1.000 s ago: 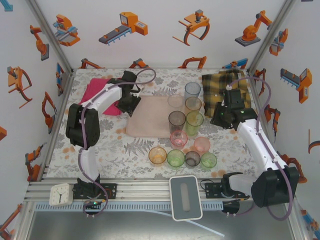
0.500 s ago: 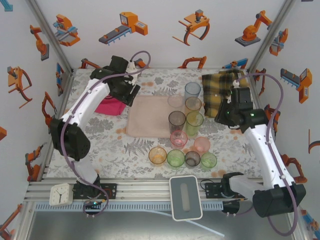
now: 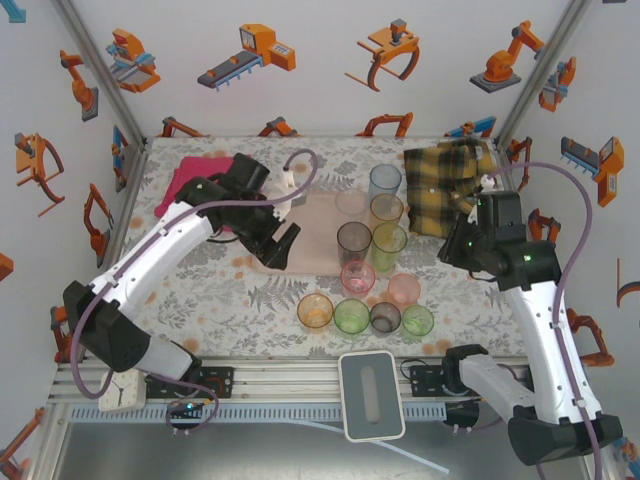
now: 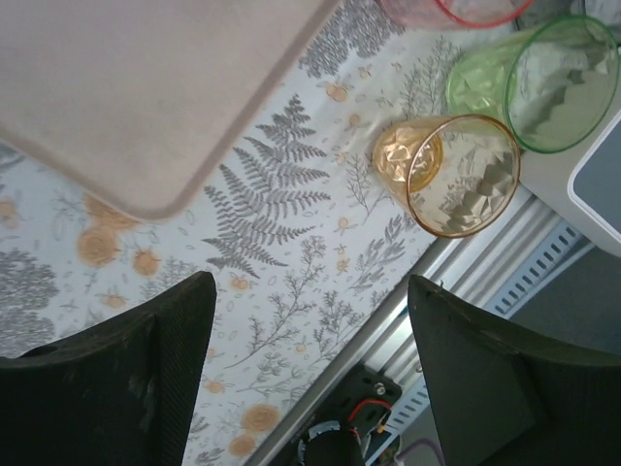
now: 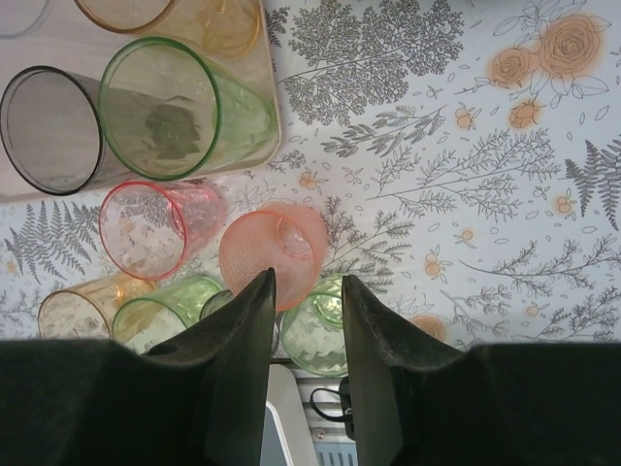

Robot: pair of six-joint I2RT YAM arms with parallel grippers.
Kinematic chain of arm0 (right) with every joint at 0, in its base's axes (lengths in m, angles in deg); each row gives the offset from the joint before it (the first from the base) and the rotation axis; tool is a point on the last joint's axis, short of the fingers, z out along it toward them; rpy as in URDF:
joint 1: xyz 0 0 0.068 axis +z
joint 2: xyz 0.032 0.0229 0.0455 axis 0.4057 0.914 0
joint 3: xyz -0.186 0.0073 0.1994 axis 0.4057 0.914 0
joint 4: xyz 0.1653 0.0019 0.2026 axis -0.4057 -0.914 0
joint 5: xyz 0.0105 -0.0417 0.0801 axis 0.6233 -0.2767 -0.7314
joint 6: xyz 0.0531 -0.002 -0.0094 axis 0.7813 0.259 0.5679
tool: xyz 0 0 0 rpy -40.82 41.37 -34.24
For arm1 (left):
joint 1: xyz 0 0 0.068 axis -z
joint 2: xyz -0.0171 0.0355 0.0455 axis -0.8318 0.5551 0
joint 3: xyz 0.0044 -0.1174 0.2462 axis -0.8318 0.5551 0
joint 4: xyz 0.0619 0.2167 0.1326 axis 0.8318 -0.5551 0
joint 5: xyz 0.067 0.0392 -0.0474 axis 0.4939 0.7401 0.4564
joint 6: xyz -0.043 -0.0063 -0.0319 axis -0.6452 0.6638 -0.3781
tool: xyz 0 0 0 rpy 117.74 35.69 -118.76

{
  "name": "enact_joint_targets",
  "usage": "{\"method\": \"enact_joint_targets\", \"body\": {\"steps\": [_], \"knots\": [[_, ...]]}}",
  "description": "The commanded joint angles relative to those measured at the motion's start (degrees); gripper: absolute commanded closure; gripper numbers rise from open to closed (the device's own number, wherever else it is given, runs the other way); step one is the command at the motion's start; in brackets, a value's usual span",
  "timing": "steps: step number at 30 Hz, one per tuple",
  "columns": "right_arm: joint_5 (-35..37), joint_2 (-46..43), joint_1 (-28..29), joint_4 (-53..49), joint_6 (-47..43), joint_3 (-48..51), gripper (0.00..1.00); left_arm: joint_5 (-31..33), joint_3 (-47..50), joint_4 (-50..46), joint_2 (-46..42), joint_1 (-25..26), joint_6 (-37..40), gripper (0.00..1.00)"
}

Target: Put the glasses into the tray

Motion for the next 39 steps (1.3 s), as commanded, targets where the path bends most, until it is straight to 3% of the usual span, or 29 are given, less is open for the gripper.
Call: {"method": "enact_joint_targets", "body": {"steps": [1, 7, 14, 21, 39], "knots": [[-0.9, -1.3, -0.3, -3.0, 1.6, -1.8, 0.66, -2.1, 1.1, 2.2, 0.2, 1.9, -1.8, 0.26], [-0.7, -1.0, -0.2, -6.1, 0.7, -4.4, 0.66, -3.3, 1.4, 4.4, 3.4, 5.4, -4.0, 0.23], [1.0, -0.6, -0.2, -6.0, 0.6, -6.5, 0.65, 3.6, 0.8, 6.8, 7.6, 9.7, -6.5, 0.25], [1.7, -1.9, -0.2, -4.1, 2.5, -5.3, 0.65, 4.2, 2.3, 8.3, 8.6, 10.7, -8.9, 0.27], [4.9, -3.2, -0.2, -10.3, -0.7, -7.5, 0.63, 6.7, 5.3, 10.2, 10.4, 15.1, -8.3, 0.34]]}}
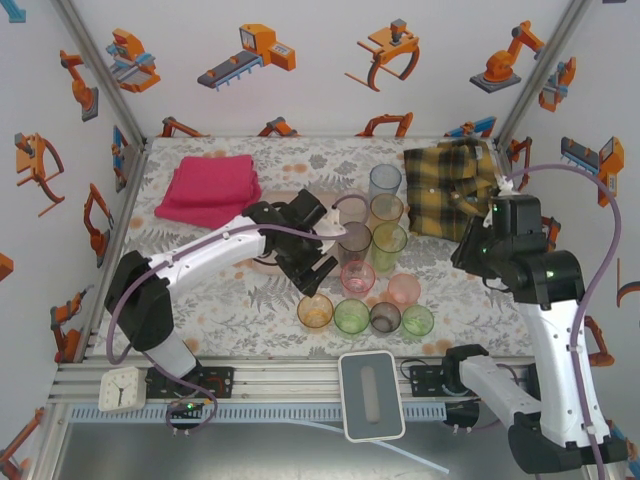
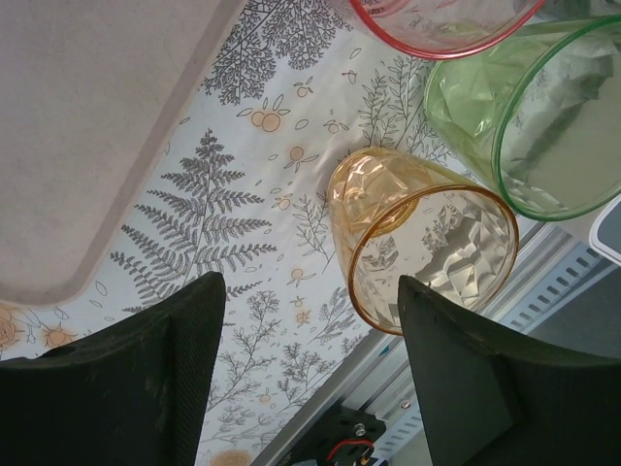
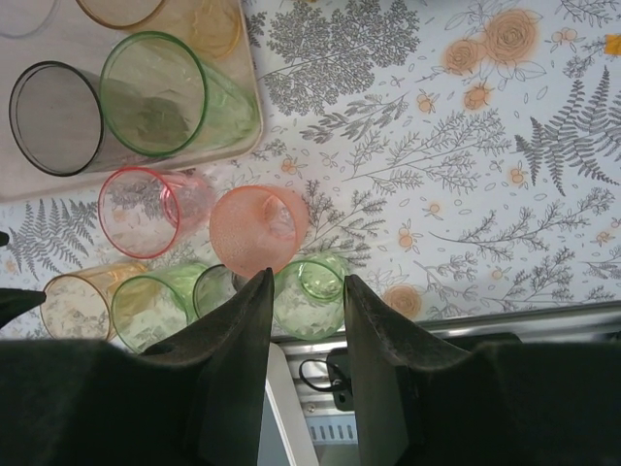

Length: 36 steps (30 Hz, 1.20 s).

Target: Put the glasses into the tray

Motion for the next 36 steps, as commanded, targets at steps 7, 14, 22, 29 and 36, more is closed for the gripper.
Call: {"method": "enact_joint_targets", "body": {"steps": [7, 14, 22, 29, 36], "knots": [[1.7, -2.5, -0.2, -1.4, -0.3, 2.0, 0.63, 2.7, 2.5, 1.6, 0.7, 3.2, -0.7, 0.41], [1.7, -3.3, -0.2, -1.3, -0.1, 2.9, 0.63, 6.3, 3.8, 2.8, 0.8, 4.2, -1.4, 0.49], [2.0, -4.2, -0.2, -1.2, 0.1, 3.6, 0.63, 6.9, 4.8, 3.3, 1.3, 5.3, -1.4, 0.54], [2.6, -4.4, -0.2, -1.2, -0.3, 4.1, 0.63, 7.4, 4.5, 3.4, 2.6, 6.7, -1.3, 0.61], [3.1, -4.2, -0.2, -0.7, -0.8, 4.5, 0.63, 8.4, 4.2, 3.1, 3.2, 7.2, -1.3, 0.73]]}}
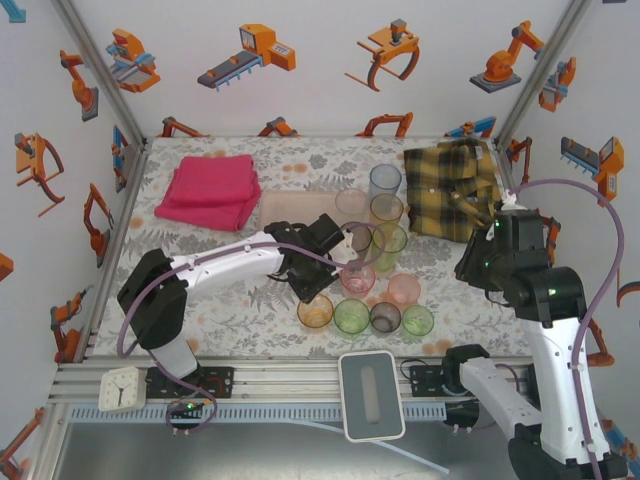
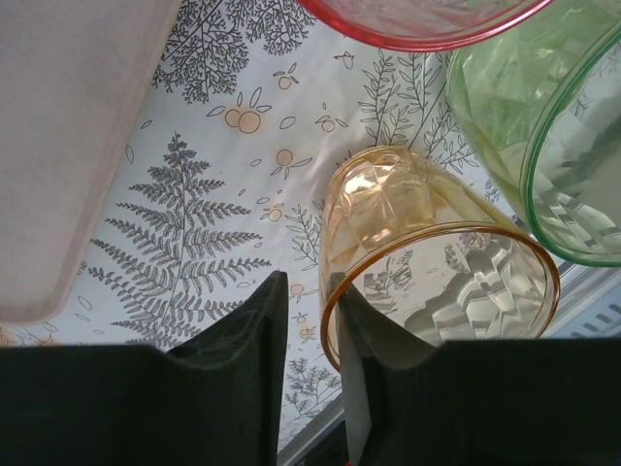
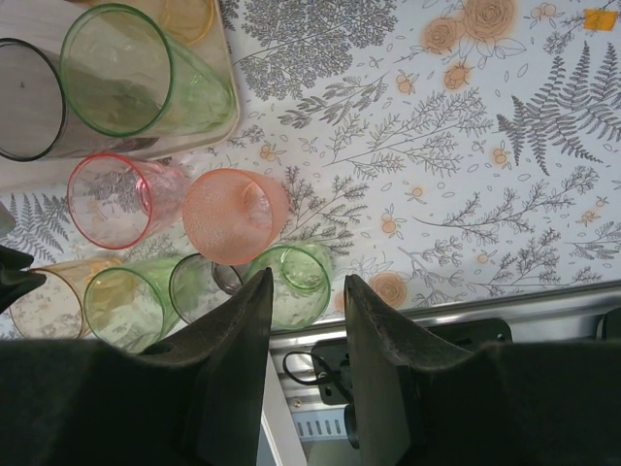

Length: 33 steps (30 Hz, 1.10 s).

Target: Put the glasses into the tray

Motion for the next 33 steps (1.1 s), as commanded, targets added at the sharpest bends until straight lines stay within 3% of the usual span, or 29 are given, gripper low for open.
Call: {"method": "enact_joint_targets", "body": {"steps": [1, 12, 19, 33], "knots": [[1.2, -0.1, -0.2, 0.2, -0.8, 0.7, 0.63, 0.9, 0.1, -0.5, 0.3, 0.4, -0.6, 0.74], [1.3, -0.2, -0.2, 0.6, -0.9, 1.2, 0.63, 2.1, 0.1, -0.6, 0.2, 0.5, -0.7, 0.93], [1.1, -0.3, -0.2, 0.9, -0.8, 1.3, 0.63, 2.7, 0.0, -0.7, -0.3, 0.5, -0.1, 1.00], [0.8, 0.2, -0.2, 1.4, -0.8, 1.0, 0.63, 2.7, 0.0, -2.3, -2.6, 0.5, 2.8, 1.00]]}}
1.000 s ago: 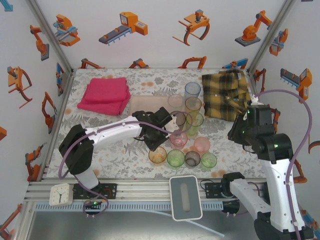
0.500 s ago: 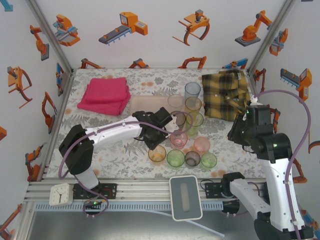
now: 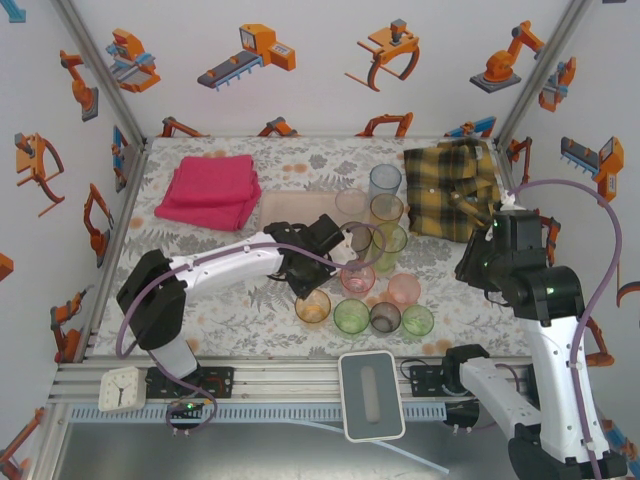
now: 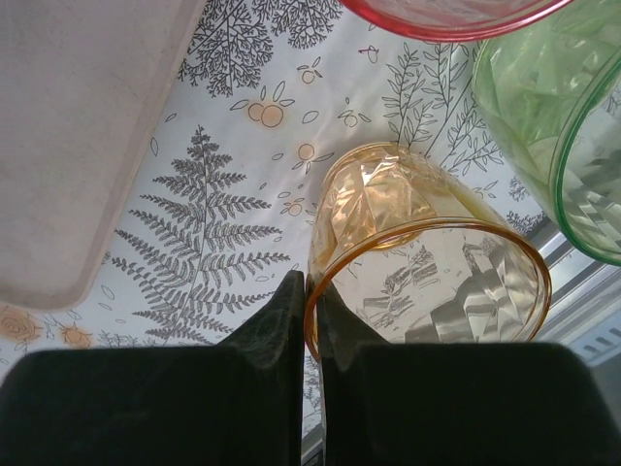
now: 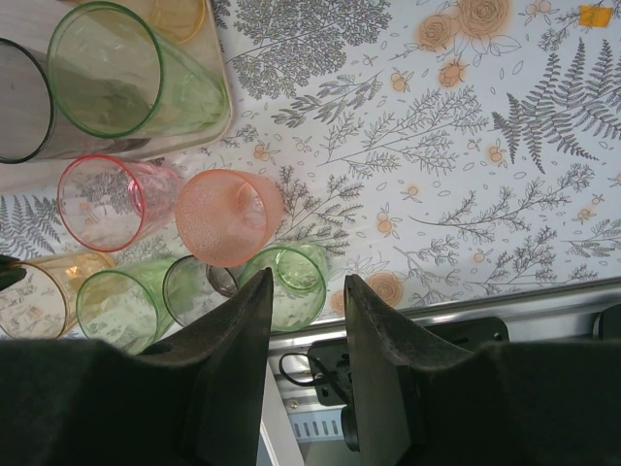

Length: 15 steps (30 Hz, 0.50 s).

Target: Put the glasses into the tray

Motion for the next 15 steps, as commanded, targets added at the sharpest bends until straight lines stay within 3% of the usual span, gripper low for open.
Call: {"method": "enact_joint_targets", "body": {"steps": [1, 9, 15], "knots": [[0.3, 0.3, -0.2, 1.2, -0.8, 0.3, 0.63, 0.1, 0.0, -2.1, -2.4, 0.2, 2.0, 1.00], [-0.3, 1.0, -0.1, 1.6, -1.1, 0.2, 0.63, 1.2, -0.5, -3.5, -4.2, -0.8, 3.7, 1.00], [-0.5, 1.4, -0.2, 1.7, -1.5, -0.3, 0.63, 0.8, -1.9, -4.7, -5.6, -5.1, 4.2, 1.00]]}}
